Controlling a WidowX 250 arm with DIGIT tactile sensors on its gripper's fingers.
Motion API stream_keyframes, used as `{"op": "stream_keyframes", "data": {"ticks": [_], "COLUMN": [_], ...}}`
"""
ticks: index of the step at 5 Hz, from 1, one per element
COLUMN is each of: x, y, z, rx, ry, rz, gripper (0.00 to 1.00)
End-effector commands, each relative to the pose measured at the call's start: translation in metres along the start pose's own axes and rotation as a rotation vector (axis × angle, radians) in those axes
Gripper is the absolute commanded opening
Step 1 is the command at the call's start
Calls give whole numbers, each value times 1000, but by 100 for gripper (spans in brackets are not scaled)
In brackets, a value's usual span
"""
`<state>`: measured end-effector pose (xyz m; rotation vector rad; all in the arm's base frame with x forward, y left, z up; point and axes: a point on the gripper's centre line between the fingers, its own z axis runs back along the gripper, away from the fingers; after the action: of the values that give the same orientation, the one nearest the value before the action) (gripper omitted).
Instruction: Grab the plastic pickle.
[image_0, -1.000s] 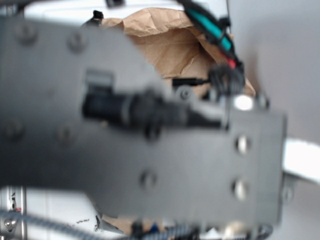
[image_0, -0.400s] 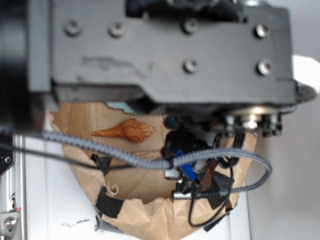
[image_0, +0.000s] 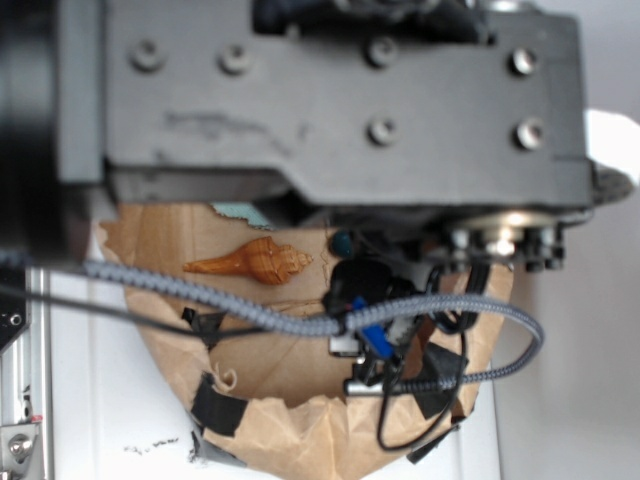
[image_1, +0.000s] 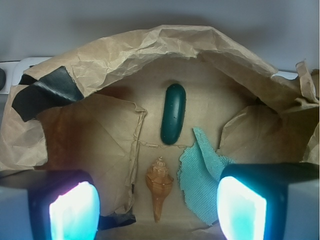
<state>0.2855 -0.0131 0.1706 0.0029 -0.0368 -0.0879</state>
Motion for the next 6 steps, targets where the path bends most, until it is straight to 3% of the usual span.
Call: {"op": "stream_keyframes", "data": {"ticks": [1,3,4,5,6], "x": [24,28,26,30,30], "y": [9,10,3,0,3], "z": [-48,-98,-122,-138,-140], "rx": [-5,2,-25,31,36], "ry": [-84,-94,-70,-115,-124], "rz": [68,99,76,91,110], "gripper": [100,100,100,100,0]}}
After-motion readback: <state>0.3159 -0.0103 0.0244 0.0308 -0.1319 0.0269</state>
